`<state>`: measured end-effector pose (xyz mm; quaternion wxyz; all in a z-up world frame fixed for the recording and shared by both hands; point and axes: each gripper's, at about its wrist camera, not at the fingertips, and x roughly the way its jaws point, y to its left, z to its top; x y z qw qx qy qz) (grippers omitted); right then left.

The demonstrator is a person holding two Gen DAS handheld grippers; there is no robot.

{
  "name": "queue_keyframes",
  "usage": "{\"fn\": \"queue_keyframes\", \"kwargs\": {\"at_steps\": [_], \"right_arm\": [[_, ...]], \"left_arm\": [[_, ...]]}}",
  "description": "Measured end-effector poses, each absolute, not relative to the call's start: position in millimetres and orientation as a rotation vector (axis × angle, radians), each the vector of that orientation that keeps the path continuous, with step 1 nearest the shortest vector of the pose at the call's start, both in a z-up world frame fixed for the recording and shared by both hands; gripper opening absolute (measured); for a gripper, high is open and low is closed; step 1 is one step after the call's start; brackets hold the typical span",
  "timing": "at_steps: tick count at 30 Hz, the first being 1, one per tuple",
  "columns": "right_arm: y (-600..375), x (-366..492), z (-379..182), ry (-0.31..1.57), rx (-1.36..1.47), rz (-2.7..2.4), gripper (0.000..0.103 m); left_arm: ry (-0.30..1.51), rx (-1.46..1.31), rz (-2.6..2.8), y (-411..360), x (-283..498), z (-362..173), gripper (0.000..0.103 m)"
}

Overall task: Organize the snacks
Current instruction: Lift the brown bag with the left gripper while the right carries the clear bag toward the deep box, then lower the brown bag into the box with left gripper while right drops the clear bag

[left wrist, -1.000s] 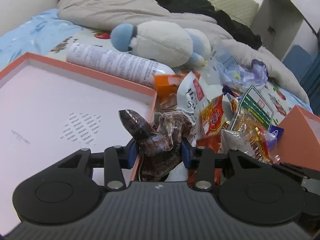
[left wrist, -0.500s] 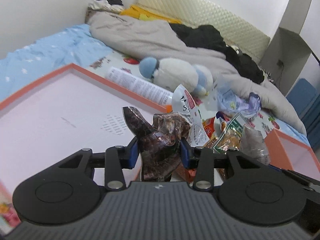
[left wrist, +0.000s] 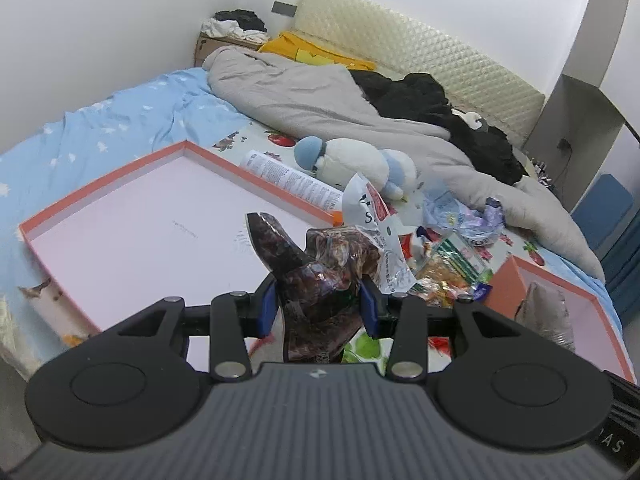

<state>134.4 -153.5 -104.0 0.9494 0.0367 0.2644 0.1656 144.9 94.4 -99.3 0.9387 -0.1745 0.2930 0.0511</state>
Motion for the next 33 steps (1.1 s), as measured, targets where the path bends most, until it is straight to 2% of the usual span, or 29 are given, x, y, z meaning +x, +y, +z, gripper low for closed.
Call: {"fn": "queue_keyframes", "kwargs": {"at_steps": [15, 33], "right_arm": [[-220, 76, -78, 0.51, 0.084, 0.183, 0.037], [-299, 48, -85, 0.495, 0.093, -0.029, 0.038]], "left_arm": [[0.615, -0.324, -0.046, 13, 94, -68, 0.046], [0.657, -0.226, -0.31, -91, 116, -62, 0.046]]}}
